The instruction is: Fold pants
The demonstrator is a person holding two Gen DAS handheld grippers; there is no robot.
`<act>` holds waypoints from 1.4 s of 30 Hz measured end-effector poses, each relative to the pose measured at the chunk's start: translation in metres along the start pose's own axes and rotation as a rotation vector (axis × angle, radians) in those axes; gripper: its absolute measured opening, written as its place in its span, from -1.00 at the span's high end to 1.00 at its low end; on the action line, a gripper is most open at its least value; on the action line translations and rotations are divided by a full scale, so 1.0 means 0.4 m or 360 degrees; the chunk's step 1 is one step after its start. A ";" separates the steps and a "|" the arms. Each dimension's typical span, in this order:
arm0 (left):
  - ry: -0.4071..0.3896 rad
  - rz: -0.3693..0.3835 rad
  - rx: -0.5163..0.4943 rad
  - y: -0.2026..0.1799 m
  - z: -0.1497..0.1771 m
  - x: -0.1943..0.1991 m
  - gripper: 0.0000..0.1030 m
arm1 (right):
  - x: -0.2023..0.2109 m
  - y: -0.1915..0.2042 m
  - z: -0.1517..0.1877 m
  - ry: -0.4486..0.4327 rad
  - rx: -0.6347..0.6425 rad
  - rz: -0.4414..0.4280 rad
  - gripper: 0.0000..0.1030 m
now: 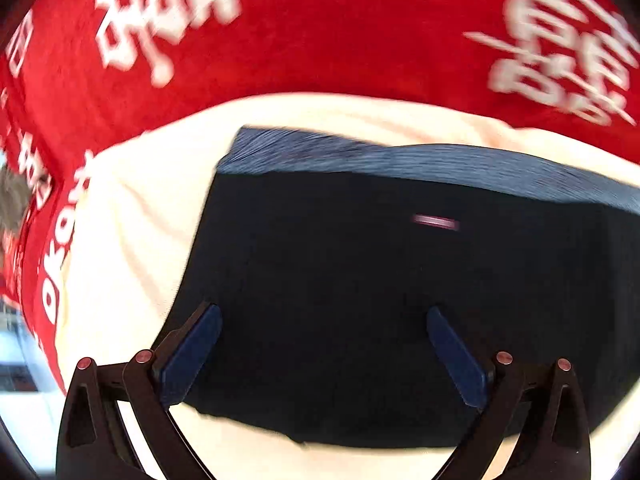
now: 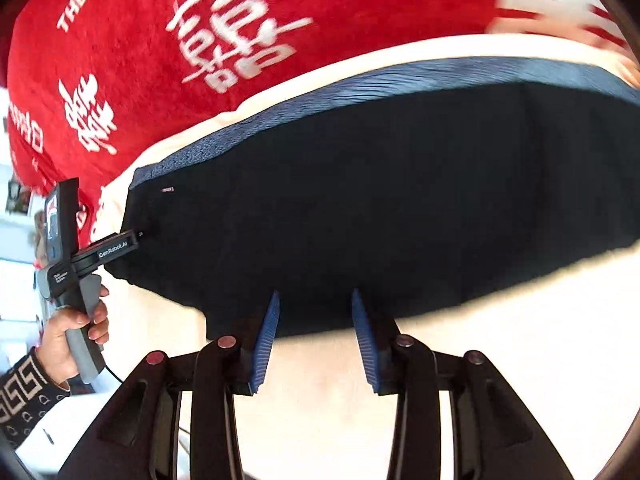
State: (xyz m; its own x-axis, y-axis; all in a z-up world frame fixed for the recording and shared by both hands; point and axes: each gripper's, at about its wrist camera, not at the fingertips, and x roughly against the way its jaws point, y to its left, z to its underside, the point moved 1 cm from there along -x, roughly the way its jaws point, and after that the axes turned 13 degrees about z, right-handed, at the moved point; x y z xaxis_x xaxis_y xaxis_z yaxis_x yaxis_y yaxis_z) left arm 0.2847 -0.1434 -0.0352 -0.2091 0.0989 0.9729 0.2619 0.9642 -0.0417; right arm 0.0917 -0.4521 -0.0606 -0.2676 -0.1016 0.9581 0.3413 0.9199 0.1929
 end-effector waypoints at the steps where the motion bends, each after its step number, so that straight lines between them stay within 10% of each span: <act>1: -0.0009 0.0045 -0.0060 -0.041 0.004 0.027 -1.00 | 0.019 -0.025 0.010 -0.0007 -0.0054 0.0016 0.16; 10: 0.0000 0.0280 -0.0438 -0.413 0.057 0.104 -1.00 | 0.128 -0.361 0.052 -0.0091 -0.0498 0.0084 0.07; 24: 0.0039 0.0280 -0.0390 -0.737 0.044 -0.056 -1.00 | 0.132 -0.893 -0.145 -0.0271 -0.0998 0.0317 0.07; 27: 0.0042 0.0238 -0.0390 -0.760 0.050 -0.090 -1.00 | 0.102 -0.929 -0.180 -0.0237 -0.1014 0.0231 0.68; 29: 0.0036 0.0243 -0.0368 -0.761 0.046 -0.097 -1.00 | 0.129 -0.908 -0.198 -0.0296 -0.0930 0.0256 0.70; 34: 0.0057 0.0225 -0.0346 -0.756 0.056 -0.096 -1.00 | 0.107 -0.910 -0.207 -0.0231 -0.0776 0.0328 0.60; 42: 0.0081 0.0184 -0.0325 -0.768 0.064 -0.090 -1.00 | 0.135 -0.866 -0.144 -0.0162 -0.0790 0.0057 0.09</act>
State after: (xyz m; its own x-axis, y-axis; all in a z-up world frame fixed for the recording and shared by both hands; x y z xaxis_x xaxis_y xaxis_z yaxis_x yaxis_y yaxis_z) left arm 0.1877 -0.4369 -0.0634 -0.1200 0.1884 0.9747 0.4675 0.8769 -0.1119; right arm 0.0111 -0.7981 -0.0634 -0.3256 -0.0131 0.9454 0.7326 0.6286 0.2610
